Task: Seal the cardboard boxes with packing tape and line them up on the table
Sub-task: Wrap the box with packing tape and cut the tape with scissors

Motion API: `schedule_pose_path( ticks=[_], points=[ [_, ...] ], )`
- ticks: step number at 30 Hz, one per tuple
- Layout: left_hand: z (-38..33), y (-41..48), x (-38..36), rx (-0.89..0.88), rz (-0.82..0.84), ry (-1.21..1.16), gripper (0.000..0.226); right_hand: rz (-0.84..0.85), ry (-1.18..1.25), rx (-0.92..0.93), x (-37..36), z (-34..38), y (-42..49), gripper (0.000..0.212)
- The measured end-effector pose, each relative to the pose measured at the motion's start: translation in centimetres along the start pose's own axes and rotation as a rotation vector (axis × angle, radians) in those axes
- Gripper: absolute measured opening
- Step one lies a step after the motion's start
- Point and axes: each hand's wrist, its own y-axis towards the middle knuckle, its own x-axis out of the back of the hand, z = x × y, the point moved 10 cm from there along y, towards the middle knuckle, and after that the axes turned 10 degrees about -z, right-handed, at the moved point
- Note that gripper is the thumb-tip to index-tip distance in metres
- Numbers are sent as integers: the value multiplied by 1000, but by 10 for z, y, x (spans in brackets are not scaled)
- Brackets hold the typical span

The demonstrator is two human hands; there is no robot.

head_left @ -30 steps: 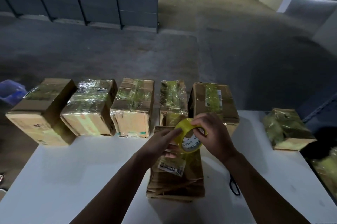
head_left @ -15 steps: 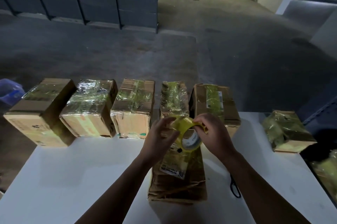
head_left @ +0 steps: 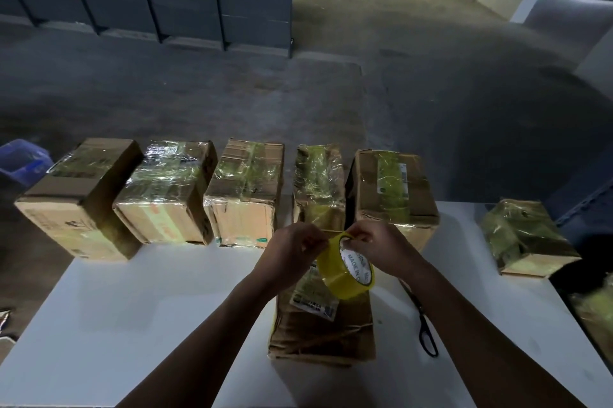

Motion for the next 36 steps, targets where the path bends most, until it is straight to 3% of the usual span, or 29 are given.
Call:
schedule_pose_path(
  ticks=[4, 8, 12, 18, 22, 27, 36],
  points=[
    [17, -2, 1, 167, -36, -38, 7, 17, 134, -34, -1, -2, -3, 18],
    [51, -8, 10, 564, -145, -291, 13, 67, 467, -177, -6, -5, -14, 33],
    [54, -13, 3, 783, -70, -524, 20, -40, 402, -28, 3, 17, -14, 50],
    [61, -10, 2, 792, -20, -444, 27, -104, 397, 85, 20, 48, -4, 50],
    [72, -18, 3, 847, -75, -430, 23, -94, 242, 142, 17, 54, -1, 63],
    [92, -34, 18, 899, -130, -414, 23, -77, 62, 208, 7, 63, -3, 47],
    [129, -59, 24, 989, -146, -376, 20, 33, -337, 186, -25, 75, 4, 57]
  ],
)
